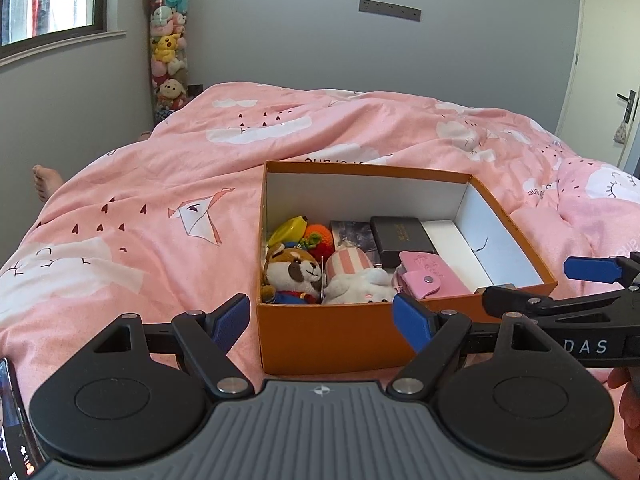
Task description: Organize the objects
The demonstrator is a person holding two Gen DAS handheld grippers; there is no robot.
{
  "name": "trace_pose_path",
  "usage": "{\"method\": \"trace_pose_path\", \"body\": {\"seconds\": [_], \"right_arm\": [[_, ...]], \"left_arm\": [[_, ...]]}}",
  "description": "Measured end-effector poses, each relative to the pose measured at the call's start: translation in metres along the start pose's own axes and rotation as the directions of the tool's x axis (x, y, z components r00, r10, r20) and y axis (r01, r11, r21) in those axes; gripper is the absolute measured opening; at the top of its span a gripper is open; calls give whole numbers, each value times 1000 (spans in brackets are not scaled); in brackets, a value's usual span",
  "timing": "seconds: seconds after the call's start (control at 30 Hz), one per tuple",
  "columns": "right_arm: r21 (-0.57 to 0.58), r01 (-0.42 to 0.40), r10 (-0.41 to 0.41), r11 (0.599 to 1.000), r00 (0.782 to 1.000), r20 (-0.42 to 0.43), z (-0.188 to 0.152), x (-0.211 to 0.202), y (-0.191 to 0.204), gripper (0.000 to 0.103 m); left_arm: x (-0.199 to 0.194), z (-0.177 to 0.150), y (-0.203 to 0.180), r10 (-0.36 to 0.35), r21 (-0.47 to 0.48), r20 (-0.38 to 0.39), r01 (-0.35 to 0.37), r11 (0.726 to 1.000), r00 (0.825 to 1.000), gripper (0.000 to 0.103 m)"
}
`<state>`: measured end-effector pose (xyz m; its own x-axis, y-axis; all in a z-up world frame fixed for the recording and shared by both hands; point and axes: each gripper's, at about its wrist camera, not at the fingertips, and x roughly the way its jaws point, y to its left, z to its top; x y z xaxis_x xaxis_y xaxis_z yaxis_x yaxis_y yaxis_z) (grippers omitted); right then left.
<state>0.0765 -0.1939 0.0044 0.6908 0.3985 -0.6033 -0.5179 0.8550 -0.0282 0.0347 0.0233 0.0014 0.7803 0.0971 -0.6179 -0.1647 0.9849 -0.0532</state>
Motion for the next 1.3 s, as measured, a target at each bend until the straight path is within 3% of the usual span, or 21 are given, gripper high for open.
{"method": "trace_pose_path", "body": {"seconds": [1.3], "right_arm": [[62, 3, -2, 998, 1000, -24, -7, -1, -7, 102]], "left_arm": [[0, -2, -6, 11, 31, 11, -11, 999, 1000, 94]]}}
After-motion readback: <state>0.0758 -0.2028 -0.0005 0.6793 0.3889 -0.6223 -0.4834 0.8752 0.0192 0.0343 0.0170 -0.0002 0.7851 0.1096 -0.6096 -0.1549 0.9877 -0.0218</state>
